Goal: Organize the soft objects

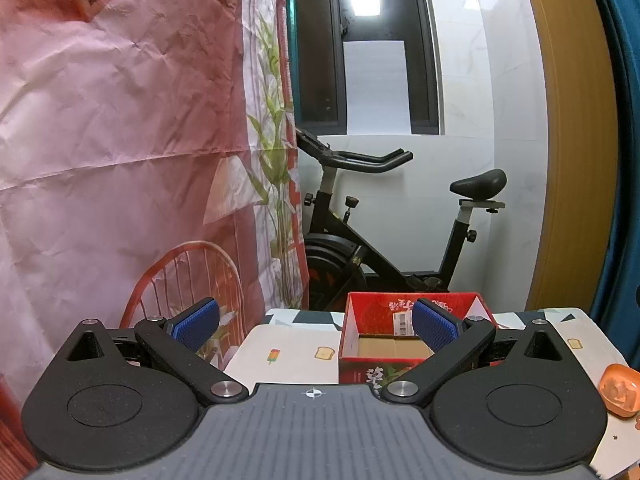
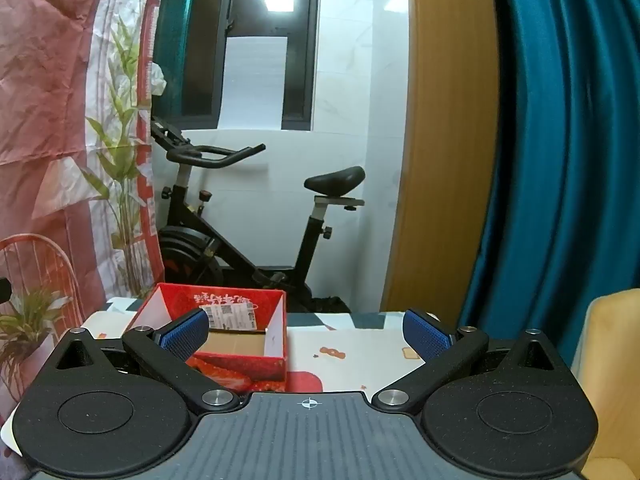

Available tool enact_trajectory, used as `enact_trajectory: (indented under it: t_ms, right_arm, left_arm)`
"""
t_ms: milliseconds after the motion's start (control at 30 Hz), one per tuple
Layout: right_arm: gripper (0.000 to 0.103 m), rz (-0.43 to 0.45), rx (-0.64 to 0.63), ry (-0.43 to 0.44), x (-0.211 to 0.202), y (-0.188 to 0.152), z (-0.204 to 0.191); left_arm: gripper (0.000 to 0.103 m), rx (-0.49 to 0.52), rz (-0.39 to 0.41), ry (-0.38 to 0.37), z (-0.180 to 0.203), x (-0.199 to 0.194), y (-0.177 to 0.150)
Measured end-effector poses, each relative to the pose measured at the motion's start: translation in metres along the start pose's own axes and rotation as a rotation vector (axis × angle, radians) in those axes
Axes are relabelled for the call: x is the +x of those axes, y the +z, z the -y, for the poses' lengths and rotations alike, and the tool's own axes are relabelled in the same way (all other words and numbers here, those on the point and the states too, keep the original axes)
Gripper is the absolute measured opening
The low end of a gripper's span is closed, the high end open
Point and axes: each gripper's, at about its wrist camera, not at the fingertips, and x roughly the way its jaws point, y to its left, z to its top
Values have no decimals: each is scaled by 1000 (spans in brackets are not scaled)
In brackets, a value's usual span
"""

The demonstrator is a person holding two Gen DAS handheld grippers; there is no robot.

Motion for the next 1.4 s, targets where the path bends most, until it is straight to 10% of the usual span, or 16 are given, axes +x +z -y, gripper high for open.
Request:
enact_trajectory:
  t_ms: [1400]
  right_arm:
    - [103,4,-2,-3,-3,3,6]
  left_arm:
    - [103,-2,-2,-6,-1,3,0]
